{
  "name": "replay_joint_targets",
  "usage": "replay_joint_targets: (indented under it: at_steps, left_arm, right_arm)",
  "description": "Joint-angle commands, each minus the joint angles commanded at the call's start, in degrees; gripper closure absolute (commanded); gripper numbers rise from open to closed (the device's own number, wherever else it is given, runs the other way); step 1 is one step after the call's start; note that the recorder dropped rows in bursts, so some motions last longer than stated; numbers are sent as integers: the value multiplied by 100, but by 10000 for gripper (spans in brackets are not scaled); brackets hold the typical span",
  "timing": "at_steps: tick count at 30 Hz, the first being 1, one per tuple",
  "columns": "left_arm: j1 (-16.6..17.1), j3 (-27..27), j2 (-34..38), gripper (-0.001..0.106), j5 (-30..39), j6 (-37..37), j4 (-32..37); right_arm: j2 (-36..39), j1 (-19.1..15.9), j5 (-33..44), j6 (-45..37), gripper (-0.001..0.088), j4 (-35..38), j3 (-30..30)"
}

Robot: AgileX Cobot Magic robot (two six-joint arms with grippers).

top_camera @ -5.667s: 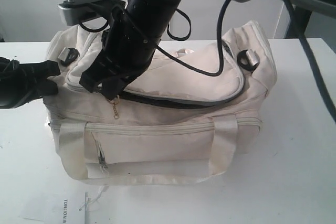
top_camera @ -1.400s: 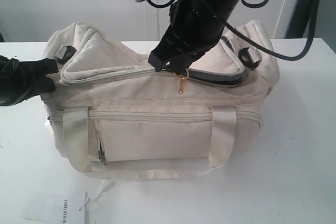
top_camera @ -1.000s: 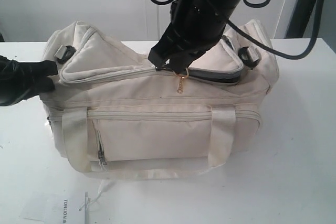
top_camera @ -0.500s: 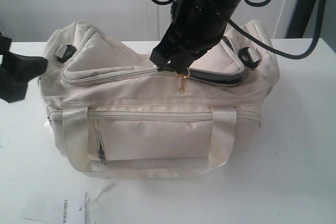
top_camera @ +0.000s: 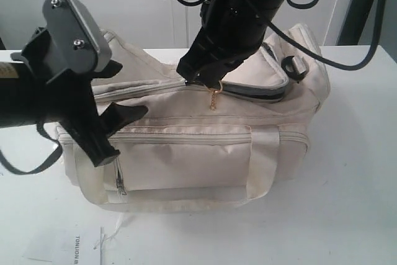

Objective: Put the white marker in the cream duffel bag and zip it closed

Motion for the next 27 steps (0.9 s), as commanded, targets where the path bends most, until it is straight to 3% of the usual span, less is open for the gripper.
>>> replay_joint_targets:
  at_steps: [7,13,14,15,27]
  left_arm:
    - [0,-295,686,337,-74,0,0]
    - [0,-295,852,797,-46,0,39]
    - [0,-295,842,949,53,40,39]
    - [0,-295,842,1036,101,124,39]
    - [0,-295,807,1053,258,202,48]
  right_arm:
    - [0,0,0,0,868,-1,0]
    - [0,0,0,0,868,-13,0]
    - [0,0,0,0,868,-13,0]
    - [0,0,0,22,868,-13,0]
    - [-97,0,0,224,868,-143,0]
